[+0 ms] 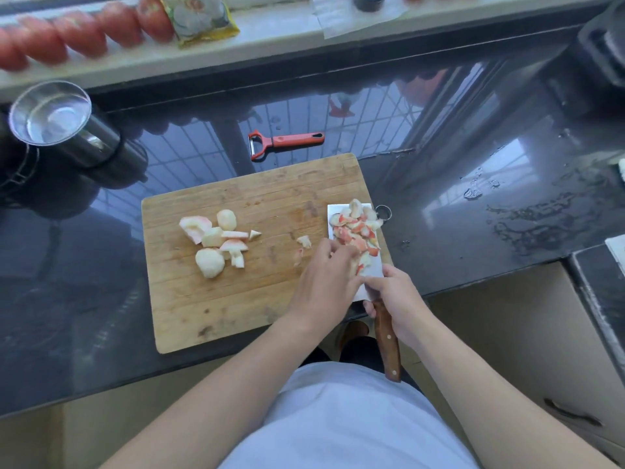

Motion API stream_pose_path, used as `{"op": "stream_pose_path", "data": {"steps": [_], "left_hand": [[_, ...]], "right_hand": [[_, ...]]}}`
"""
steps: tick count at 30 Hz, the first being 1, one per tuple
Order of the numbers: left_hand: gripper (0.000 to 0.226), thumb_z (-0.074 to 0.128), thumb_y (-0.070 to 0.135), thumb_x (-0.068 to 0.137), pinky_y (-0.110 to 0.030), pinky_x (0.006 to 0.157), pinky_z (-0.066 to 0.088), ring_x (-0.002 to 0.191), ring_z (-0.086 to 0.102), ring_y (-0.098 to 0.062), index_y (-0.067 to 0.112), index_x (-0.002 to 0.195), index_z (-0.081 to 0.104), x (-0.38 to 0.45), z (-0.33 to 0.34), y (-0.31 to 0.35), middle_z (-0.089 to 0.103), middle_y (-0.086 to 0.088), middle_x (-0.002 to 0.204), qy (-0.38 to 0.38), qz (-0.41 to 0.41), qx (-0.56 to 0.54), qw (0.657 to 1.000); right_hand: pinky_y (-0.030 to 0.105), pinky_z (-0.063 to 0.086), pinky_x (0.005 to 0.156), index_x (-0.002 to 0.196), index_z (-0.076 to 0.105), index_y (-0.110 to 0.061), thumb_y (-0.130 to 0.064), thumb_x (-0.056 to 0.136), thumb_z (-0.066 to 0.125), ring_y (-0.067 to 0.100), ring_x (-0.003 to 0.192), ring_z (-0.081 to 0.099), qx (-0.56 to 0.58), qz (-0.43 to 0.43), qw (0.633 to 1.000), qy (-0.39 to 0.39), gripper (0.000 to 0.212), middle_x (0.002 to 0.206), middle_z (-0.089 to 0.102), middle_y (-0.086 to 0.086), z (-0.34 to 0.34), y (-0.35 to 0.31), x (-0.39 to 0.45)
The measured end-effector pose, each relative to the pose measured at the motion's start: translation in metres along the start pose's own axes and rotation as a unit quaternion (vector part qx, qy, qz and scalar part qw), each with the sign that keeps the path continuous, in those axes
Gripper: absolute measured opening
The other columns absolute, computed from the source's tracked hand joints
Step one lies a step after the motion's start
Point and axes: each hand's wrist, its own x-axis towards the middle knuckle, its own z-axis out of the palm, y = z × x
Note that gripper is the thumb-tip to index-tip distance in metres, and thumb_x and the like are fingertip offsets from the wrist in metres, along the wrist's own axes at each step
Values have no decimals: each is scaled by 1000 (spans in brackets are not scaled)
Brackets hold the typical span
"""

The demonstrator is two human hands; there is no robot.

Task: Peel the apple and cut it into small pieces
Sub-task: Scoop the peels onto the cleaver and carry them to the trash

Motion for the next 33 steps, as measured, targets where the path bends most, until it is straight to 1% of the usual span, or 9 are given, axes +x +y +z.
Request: {"op": "stream_pose_path", "data": {"steps": [3, 6, 9, 11, 15, 19, 23, 28, 33], "left_hand": [[45, 73, 24, 92, -27, 85, 47, 105, 55, -19, 13, 134, 62, -4, 3, -5, 50, -2, 119, 1, 57, 43, 997], [36, 65, 19, 98, -22, 94, 45, 109, 57, -14, 9, 132, 64, -7, -12, -16, 58, -3, 122, 55, 94, -26, 994], [30, 60, 14, 100, -28, 98, 47, 112, 59, -16, 13, 129, 65, 7, -37, -44, 59, 0, 122, 115, -40, -23, 992], [40, 64, 22, 99, -31, 106, 41, 124, 50, -18, 18, 139, 58, 19, -48, -60, 53, 0, 131, 51, -122, 45, 990], [64, 75, 21, 90, -35, 109, 40, 132, 39, -20, 24, 148, 47, 43, -58, -68, 45, 2, 141, -115, -2, 217, 969], [42, 76, 18, 87, -38, 95, 45, 115, 47, -22, 22, 127, 61, 66, -69, -69, 52, 1, 123, -186, 71, 257, 946], [14, 69, 11, 91, -33, 74, 41, 96, 54, -20, 20, 101, 64, 68, -68, -69, 56, 4, 102, -225, 103, 262, 933], [9, 63, 9, 96, -31, 64, 34, 80, 53, -21, 16, 94, 66, 59, -64, -69, 53, 3, 89, -203, 118, 293, 927], [10, 63, 3, 94, -33, 63, 39, 81, 55, -24, 10, 90, 68, 52, -59, -83, 55, -4, 93, -137, 90, 291, 943]], "right_hand": [[33, 36, 50, 115, 62, -6, 4, 94, 42, 20, 50, 46, 71, 2, 997, -27, 30, 85, 66, 16, 1, -4, -2], [31, 38, 51, 117, 62, -7, 1, 96, 40, 19, 53, 46, 81, 3, 996, -34, 31, 92, 68, 18, -2, -8, -1], [30, 37, 50, 115, 61, -13, -1, 100, 39, 18, 52, 45, 50, -6, 998, -23, 30, 96, 71, 16, -7, -11, 4], [31, 39, 50, 114, 61, -17, -3, 101, 38, 17, 52, 46, 11, -13, 1000, -9, 30, 99, 72, 15, -11, -9, 7], [34, 41, 52, 113, 61, -21, -6, 100, 40, 19, 54, 50, -59, -15, 998, -1, 29, 102, 70, 21, -16, 3, 11], [33, 41, 51, 112, 61, -23, -6, 101, 39, 20, 53, 49, -44, -8, 999, -14, 30, 103, 70, 21, -14, 13, 9], [34, 42, 54, 109, 62, -27, -9, 102, 41, 21, 56, 50, -24, 2, 1000, -16, 28, 105, 71, 19, -11, 13, 9], [35, 44, 57, 105, 62, -29, -11, 102, 42, 24, 62, 51, -29, 4, 999, -16, 27, 106, 71, 15, -12, 12, 9], [37, 46, 61, 107, 62, -29, -13, 101, 43, 25, 64, 54, -40, 9, 999, -12, 25, 104, 72, 13, -12, 13, 12]]}}
